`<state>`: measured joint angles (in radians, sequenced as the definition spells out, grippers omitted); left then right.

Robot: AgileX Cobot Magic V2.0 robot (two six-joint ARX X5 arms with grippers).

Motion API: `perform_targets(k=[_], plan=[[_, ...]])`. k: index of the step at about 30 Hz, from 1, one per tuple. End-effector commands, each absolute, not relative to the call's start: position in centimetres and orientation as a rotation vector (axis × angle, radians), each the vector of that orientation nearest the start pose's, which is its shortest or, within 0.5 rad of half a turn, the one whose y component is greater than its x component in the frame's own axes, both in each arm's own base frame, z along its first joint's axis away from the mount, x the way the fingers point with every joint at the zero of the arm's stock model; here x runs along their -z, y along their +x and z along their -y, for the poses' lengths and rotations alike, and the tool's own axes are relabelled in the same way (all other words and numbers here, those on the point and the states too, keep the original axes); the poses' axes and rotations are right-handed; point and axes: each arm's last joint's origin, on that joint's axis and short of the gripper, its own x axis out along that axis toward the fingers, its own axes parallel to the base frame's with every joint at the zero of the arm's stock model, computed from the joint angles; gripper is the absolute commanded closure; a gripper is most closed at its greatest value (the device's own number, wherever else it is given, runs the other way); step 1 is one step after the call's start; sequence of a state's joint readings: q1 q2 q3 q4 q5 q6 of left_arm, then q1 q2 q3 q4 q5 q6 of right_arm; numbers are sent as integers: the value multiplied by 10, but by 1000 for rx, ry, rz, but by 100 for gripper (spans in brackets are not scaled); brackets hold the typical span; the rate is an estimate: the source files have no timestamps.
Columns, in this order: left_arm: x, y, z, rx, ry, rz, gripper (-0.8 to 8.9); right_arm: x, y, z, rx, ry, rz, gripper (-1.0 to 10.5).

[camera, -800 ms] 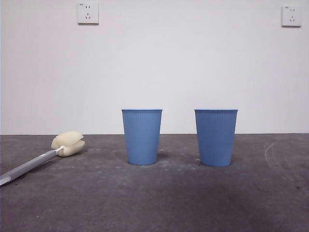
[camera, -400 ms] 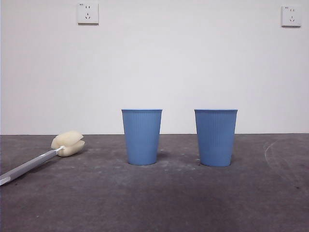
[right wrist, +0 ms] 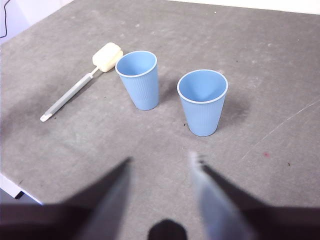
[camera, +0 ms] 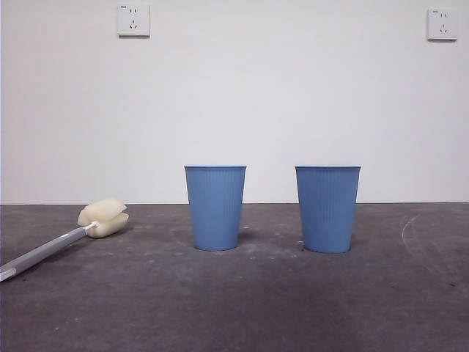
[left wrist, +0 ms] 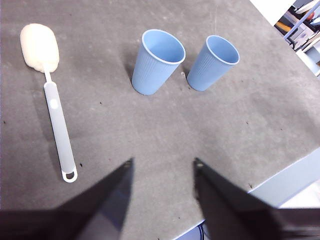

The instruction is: Pick up the cup brush,pick up the cup,insert the brush into the cup,clean the cup,put the cup brush back,put the cup back to the fixed position on the table

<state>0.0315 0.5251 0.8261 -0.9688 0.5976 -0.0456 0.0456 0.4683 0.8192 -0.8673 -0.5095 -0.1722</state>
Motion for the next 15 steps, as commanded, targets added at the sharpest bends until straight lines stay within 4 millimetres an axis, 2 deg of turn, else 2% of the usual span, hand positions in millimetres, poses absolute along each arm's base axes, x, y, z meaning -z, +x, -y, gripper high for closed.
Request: perform_targets(k=[1, 8, 15], plan=[[-309, 83, 14, 540, -257, -672, 154, -318, 74, -18, -584, -33, -457, 344], [-303, 104, 13, 482, -221, -732, 154, -319, 74, -18, -585, -33, -455, 344], [-283, 153, 18, 408, -147, -876, 155, -319, 74, -18, -584, -31, -456, 348]])
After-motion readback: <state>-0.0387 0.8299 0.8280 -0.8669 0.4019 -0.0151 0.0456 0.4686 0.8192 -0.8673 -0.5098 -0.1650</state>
